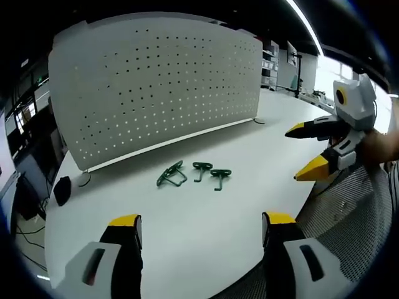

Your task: Insert the hook assembly into the mounting plate slot until the hook locks in place.

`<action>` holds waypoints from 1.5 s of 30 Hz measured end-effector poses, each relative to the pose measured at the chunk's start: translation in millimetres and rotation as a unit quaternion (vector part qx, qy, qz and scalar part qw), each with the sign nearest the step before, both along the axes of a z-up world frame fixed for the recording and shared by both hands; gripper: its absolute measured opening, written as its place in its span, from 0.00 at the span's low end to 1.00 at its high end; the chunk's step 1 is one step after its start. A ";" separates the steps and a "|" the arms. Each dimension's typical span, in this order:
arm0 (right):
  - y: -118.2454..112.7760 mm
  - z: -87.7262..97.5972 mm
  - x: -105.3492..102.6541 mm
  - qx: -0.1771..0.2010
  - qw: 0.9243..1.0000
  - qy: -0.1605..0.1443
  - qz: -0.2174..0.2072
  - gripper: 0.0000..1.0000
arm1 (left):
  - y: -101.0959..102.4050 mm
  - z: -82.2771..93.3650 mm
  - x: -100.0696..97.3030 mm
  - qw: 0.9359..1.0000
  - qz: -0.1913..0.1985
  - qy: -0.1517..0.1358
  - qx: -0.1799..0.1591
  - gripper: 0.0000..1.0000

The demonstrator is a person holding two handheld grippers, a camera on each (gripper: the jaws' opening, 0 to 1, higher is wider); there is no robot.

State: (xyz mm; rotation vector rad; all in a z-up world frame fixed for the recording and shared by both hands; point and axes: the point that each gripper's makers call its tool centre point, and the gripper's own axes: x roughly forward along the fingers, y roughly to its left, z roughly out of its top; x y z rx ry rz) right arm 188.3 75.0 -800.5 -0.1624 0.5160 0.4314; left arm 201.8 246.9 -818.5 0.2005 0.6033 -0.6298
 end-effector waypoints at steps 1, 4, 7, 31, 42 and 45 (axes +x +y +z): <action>-0.1 -0.3 -0.7 0.003 1.000 0.002 -0.001 0.74 | 0.0 -0.5 0.3 1.000 0.000 0.001 0.001 0.81; 0.4 -3.5 -0.7 0.005 1.000 0.012 0.001 0.71 | -0.6 -1.4 0.0 1.000 -0.001 0.005 0.000 0.81; -0.4 0.0 0.7 0.008 1.000 0.004 -0.002 0.70 | 0.5 -1.1 0.1 1.000 -0.005 0.000 0.009 0.80; 1.7 2.4 0.5 0.004 1.000 -0.001 0.005 0.62 | 0.7 -4.1 0.1 1.000 -0.012 0.004 0.015 0.76; 13.8 2.4 -6.3 -0.024 0.999 -0.008 0.035 0.58 | 12.5 3.9 11.8 0.999 0.033 0.018 -0.031 0.74; 19.2 2.6 -8.5 -0.027 0.998 -0.011 0.047 0.57 | 15.1 7.4 16.5 0.999 0.033 0.013 -0.027 0.71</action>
